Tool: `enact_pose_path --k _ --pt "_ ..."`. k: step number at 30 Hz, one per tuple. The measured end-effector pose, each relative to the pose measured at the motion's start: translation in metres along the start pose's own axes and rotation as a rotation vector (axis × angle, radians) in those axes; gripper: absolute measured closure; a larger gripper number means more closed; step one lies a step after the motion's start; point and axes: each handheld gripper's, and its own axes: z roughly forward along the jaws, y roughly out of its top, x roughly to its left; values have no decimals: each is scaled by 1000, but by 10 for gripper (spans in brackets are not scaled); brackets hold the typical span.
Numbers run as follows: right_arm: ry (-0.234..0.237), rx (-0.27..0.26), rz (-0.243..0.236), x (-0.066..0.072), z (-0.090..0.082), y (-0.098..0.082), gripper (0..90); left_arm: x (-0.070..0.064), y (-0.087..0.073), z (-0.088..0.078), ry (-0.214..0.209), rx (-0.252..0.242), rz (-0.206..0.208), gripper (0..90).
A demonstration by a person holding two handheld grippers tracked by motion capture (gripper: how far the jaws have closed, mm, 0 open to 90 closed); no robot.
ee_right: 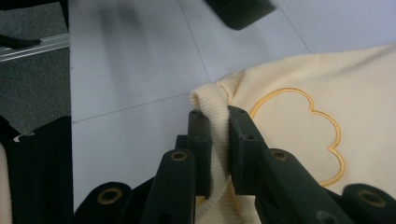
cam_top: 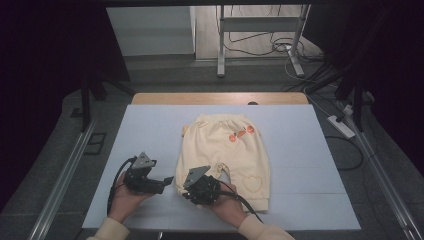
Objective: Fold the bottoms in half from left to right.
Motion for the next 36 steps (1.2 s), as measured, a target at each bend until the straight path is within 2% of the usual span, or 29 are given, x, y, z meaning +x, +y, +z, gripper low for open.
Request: enact_pose_path --k 8,12,16,18,29,36 --pt "5 5 -7 1 0 -1 796 2 18 8 -8 1 19 110" --pt "7 9 -9 2 0 -2 796 4 27 14 -14 5 10 110" --pt "10 3 -9 2 0 -2 797 4 34 18 -11 13 24 110" --pt "9 6 -17 2 1 -3 796 5 38 20 -8 15 19 112" --pt "8 5 -17 4 2 -5 796 16 54 29 -14 10 -3 116" --pt "7 -5 -19 4 2 -6 796 25 71 42 -3 22 7 119"
